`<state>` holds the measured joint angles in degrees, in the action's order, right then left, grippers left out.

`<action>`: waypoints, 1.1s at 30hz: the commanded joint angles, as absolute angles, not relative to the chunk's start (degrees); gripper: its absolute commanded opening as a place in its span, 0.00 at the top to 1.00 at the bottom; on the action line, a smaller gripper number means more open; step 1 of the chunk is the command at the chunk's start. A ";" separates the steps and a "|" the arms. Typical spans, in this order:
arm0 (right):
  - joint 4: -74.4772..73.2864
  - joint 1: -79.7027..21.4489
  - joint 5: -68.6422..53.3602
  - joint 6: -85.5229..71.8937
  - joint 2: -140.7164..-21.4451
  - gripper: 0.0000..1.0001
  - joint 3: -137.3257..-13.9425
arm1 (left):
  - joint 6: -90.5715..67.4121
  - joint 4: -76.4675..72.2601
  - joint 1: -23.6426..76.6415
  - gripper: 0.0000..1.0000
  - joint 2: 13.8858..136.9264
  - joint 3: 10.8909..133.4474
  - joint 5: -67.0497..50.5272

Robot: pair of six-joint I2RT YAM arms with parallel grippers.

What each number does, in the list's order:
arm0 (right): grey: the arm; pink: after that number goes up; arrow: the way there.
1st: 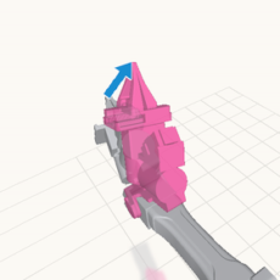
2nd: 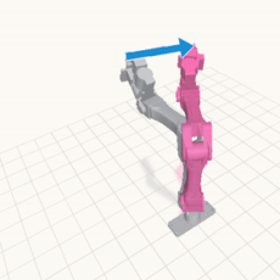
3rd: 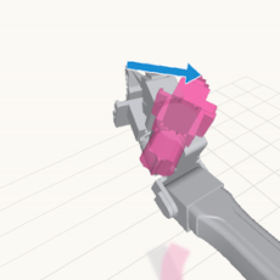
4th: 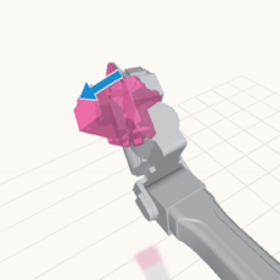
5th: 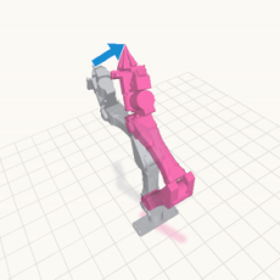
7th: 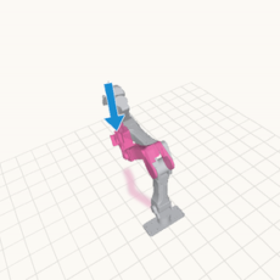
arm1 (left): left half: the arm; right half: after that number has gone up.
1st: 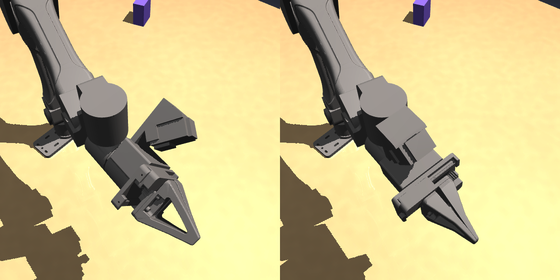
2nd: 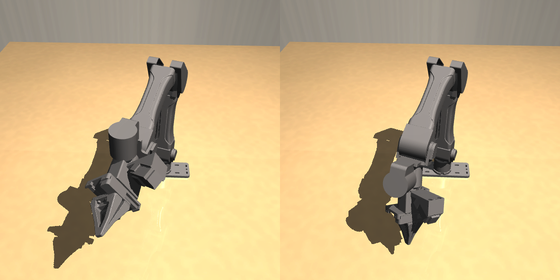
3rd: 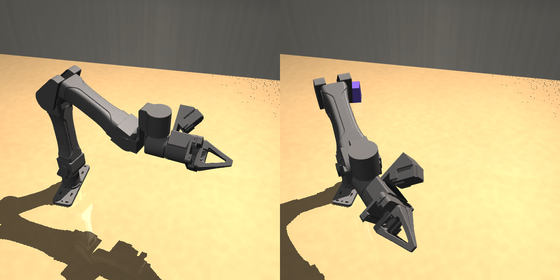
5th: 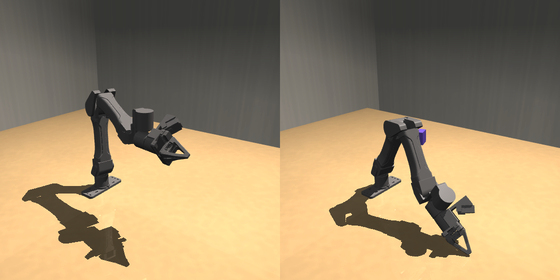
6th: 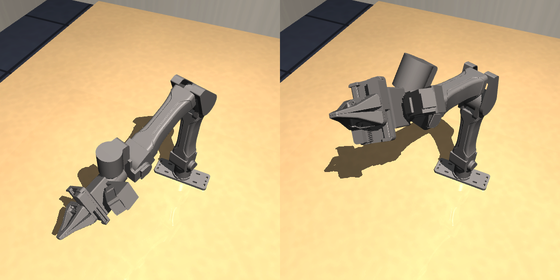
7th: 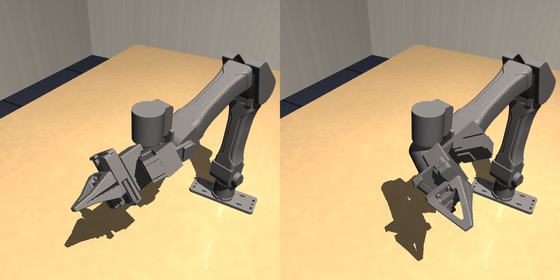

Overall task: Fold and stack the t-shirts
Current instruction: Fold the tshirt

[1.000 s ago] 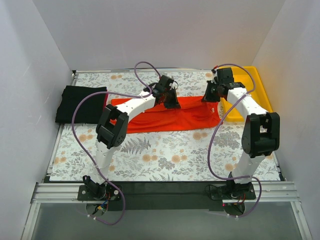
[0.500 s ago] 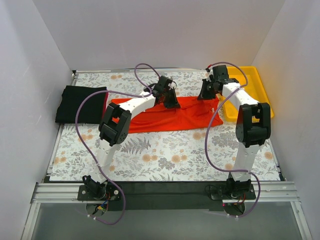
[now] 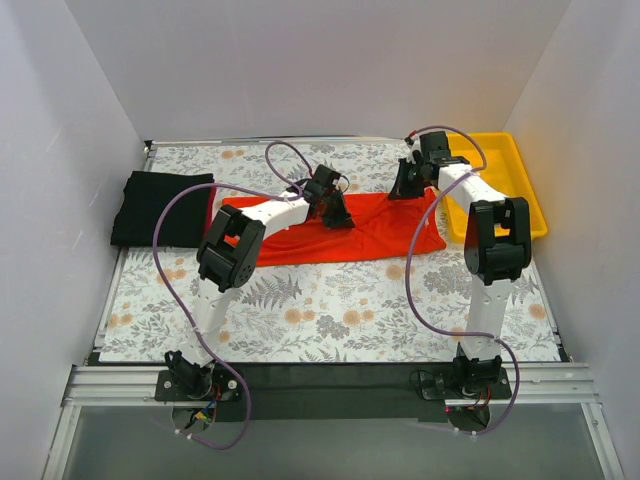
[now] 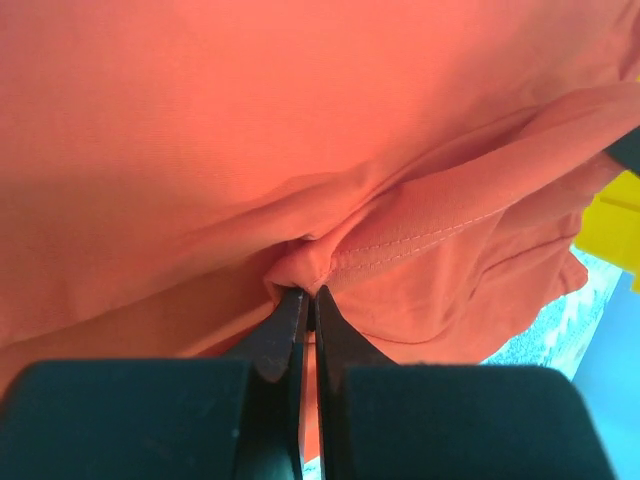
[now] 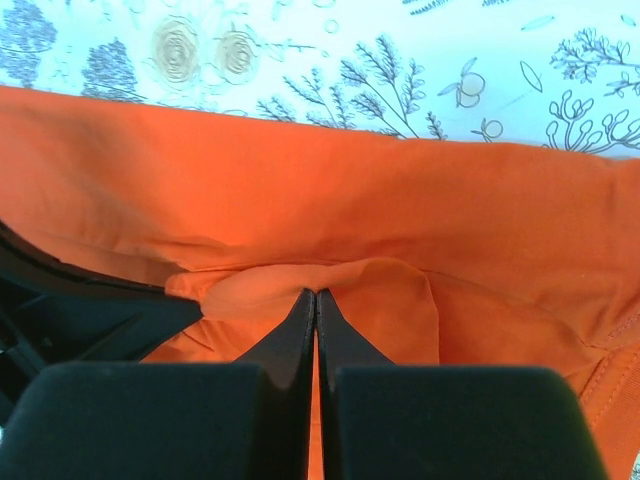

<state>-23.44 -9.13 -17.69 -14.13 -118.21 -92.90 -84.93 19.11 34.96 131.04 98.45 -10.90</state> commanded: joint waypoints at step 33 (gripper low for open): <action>-15.12 -12.22 -14.59 -12.04 -97.21 0.54 -65.41 | -80.95 28.31 20.67 0.33 91.33 66.02 12.30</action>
<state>-17.37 -12.56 -14.41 -13.06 -98.61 -68.77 -84.12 24.25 24.45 94.17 72.36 7.99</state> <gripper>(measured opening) 0.465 0.683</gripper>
